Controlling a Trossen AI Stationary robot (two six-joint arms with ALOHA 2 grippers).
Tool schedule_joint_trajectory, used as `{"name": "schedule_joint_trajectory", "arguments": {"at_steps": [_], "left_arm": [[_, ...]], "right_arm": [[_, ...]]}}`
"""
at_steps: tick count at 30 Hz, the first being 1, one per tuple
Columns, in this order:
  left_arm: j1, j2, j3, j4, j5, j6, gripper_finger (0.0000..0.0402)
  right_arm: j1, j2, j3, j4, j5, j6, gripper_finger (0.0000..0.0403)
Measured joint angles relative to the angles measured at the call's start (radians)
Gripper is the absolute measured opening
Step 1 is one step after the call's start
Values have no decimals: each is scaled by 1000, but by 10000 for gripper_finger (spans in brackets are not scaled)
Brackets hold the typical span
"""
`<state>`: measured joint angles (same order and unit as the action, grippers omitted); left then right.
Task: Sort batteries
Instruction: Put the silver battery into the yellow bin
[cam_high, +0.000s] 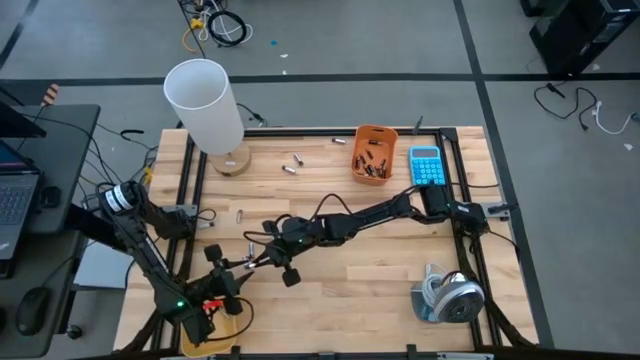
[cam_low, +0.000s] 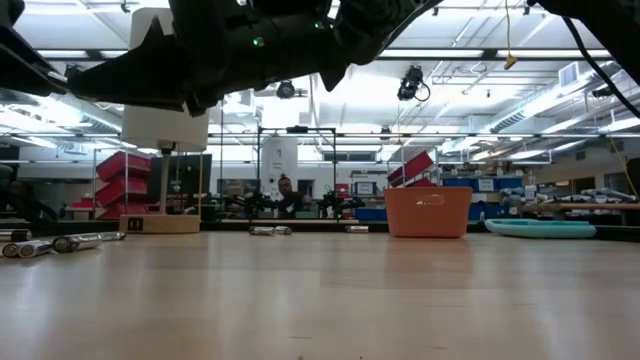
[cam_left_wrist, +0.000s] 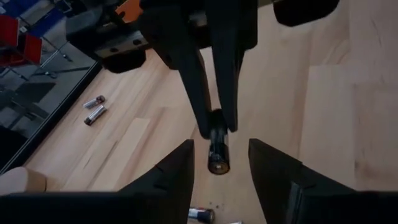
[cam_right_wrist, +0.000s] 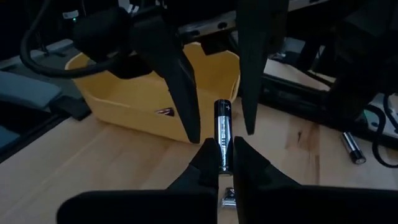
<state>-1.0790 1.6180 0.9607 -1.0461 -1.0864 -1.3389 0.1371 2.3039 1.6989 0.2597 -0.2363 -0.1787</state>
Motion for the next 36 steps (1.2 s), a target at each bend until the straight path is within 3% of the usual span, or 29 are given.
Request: {"name": "schedule_joint_trajectory", "arguments": {"at_steps": [11,31,36], "left_arm": [[-2,0,0,4,2,2,140],[-2,0,0,5,2,1,29],[-2,0,4,3,10,0,20]], "right_arm": [[0,0,0,0,0,0,13],[0,0,0,-2,-5,0,14],[0,0,1,-7,0,7,71]]}}
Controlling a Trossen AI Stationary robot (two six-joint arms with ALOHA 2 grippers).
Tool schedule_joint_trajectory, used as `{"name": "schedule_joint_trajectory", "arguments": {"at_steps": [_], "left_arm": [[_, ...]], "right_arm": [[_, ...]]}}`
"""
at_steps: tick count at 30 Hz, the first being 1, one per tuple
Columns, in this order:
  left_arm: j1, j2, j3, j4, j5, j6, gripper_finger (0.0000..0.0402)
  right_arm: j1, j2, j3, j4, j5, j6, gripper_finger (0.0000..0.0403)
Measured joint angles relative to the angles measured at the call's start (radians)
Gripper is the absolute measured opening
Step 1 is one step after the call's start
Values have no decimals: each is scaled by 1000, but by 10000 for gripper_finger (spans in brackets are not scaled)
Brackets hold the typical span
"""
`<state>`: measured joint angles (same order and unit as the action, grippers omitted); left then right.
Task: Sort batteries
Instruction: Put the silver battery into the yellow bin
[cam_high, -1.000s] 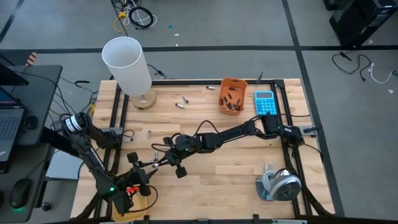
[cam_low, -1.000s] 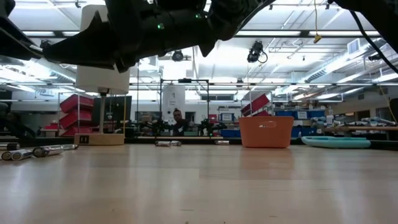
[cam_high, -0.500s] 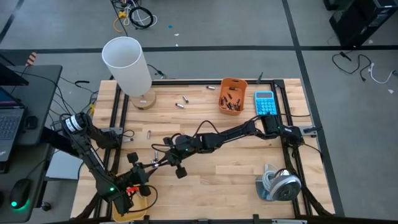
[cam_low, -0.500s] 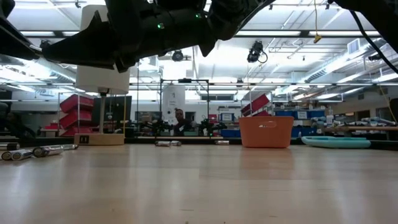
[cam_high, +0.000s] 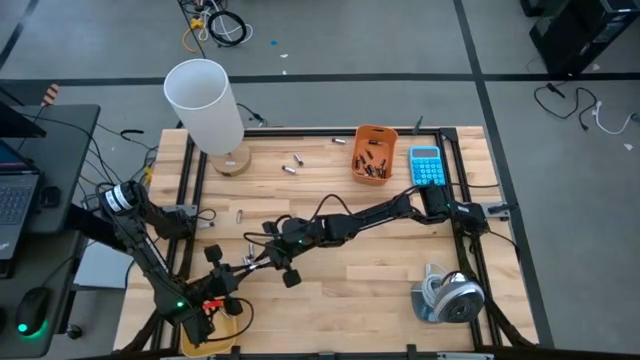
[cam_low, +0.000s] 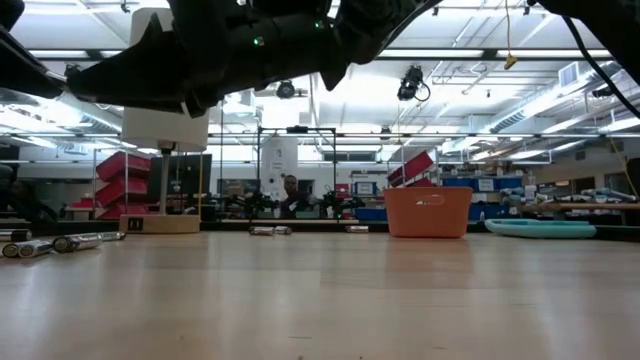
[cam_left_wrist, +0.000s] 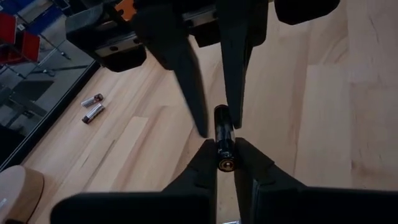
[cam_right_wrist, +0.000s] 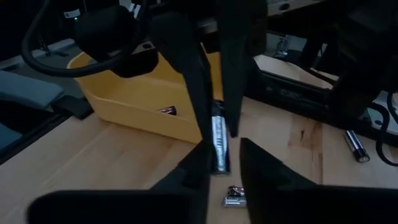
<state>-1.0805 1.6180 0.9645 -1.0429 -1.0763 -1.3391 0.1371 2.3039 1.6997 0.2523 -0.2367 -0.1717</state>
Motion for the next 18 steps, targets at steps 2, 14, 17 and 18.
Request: {"name": "schedule_joint_trajectory", "arguments": {"at_steps": [2,14,17,18], "left_arm": [[0,0,11,-7,10,1,20],[-1,0,175,-222,126,8,19],[-8,0,243,-279,203,52,19],[-8,0,268,-298,229,60,19]], "right_arm": [[0,0,0,-1,-1,13,96],[-18,0,0,-104,0,42,144],[-28,-6,0,-158,0,43,143],[-30,-9,0,-174,0,44,143]]}}
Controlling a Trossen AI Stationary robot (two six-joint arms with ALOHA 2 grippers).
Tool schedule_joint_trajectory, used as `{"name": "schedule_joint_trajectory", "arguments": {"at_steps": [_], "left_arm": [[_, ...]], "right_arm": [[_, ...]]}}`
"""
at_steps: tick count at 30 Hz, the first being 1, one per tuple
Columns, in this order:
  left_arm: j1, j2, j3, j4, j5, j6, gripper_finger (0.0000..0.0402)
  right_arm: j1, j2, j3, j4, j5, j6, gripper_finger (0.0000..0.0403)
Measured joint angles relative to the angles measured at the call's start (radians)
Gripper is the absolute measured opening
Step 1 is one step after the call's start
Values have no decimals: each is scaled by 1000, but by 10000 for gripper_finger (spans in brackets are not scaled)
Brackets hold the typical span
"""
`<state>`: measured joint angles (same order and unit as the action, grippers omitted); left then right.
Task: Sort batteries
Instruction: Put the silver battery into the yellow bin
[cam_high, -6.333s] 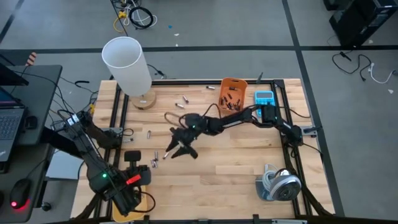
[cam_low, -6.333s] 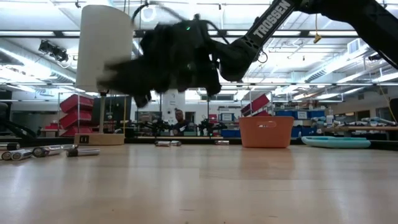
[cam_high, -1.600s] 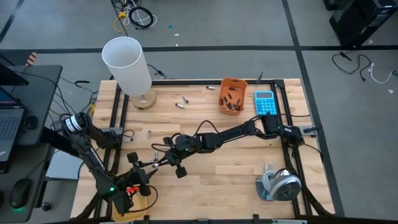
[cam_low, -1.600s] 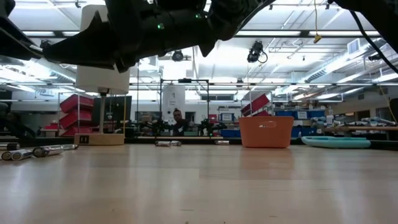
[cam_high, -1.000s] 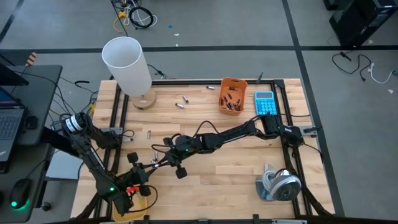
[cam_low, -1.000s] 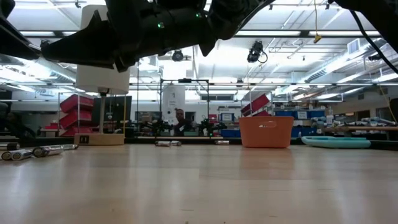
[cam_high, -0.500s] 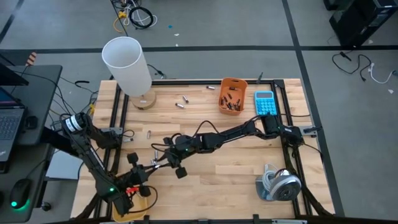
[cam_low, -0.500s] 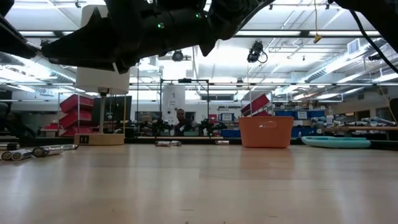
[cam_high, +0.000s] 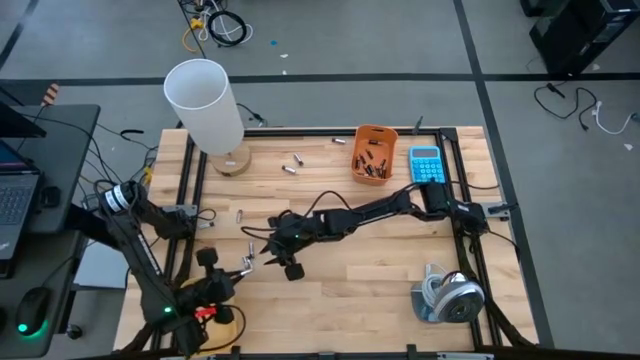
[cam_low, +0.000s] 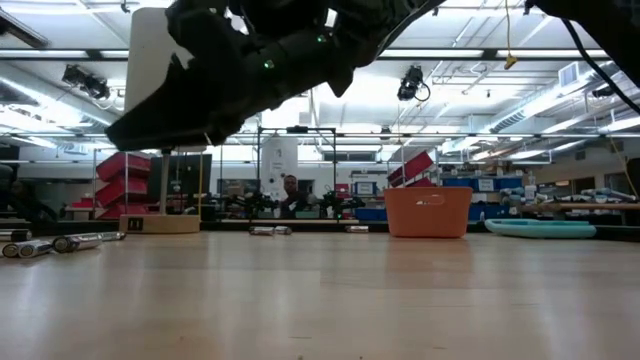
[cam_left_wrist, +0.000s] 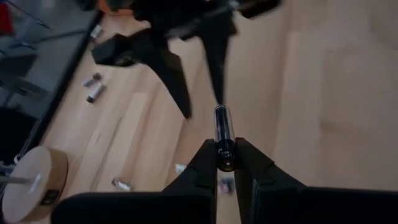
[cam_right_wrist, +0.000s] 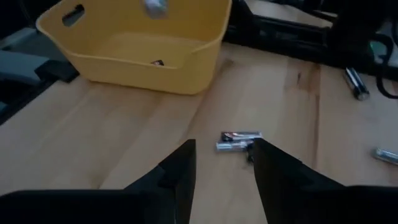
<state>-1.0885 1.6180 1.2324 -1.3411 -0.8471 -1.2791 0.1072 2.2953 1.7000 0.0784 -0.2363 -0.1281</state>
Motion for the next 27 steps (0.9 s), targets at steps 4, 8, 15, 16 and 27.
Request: {"name": "schedule_joint_trajectory", "arguments": {"at_steps": [4,8,15,16,27], "left_arm": [[0,0,107,-56,163,60,23],[0,-1,202,-66,353,95,27],[0,-5,289,-24,716,2,25],[-1,-5,290,-6,760,-12,26],[-71,-4,203,121,912,-157,29]], "right_arm": [[-7,-19,1,-59,4,5,143],[-7,-34,1,-105,21,5,144],[-7,-40,1,-134,27,5,142],[-7,-40,1,-135,27,5,142],[-7,-40,0,-133,27,5,140]]}}
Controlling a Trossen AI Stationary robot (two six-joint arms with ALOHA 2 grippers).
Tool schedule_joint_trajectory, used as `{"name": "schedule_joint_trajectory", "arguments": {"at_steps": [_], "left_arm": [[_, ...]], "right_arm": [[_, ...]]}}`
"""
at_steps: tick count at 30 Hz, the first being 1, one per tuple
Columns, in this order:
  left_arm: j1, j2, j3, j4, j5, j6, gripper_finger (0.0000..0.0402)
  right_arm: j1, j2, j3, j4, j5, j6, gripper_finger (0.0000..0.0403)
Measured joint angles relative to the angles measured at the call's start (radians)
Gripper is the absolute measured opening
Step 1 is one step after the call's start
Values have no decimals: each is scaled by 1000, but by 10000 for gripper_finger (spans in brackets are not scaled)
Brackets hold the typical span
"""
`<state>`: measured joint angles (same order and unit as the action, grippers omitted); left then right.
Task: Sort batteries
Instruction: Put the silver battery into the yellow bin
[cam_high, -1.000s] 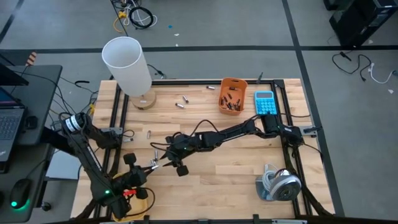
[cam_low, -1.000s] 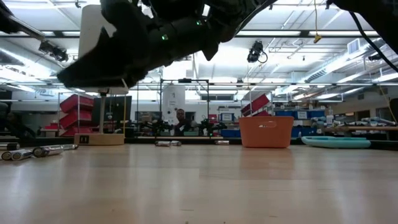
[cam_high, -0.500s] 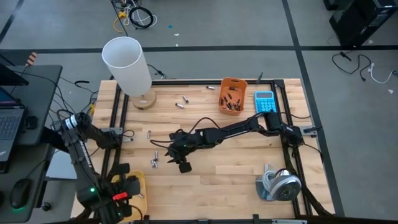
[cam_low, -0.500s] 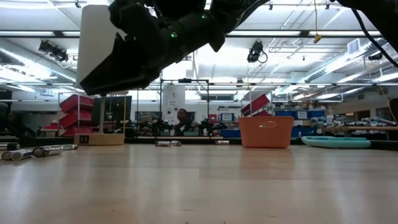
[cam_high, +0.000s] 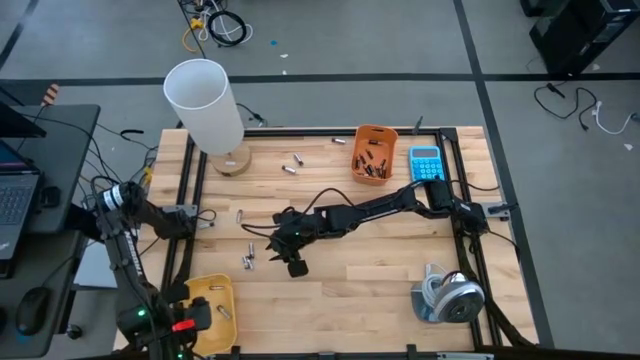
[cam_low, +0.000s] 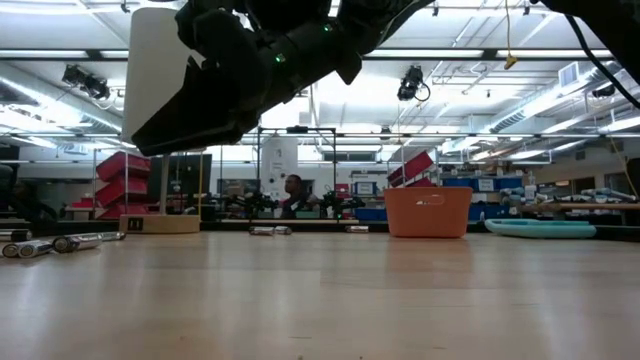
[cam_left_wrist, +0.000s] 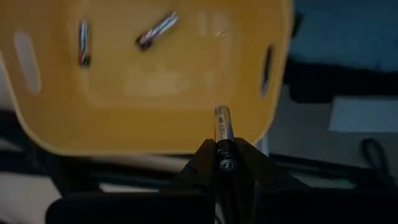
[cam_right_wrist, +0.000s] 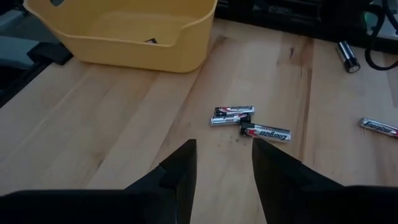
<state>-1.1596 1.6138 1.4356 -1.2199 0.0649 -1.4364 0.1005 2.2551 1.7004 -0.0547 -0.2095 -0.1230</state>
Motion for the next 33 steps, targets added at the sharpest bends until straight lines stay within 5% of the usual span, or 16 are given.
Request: {"name": "schedule_joint_trajectory", "arguments": {"at_steps": [25,33], "left_arm": [[-20,0,-334,345,79,-31,31],[-19,0,-361,345,79,-31,31]], "right_arm": [[0,0,-1,16,10,0,140],[0,0,-1,18,10,0,140]]}}
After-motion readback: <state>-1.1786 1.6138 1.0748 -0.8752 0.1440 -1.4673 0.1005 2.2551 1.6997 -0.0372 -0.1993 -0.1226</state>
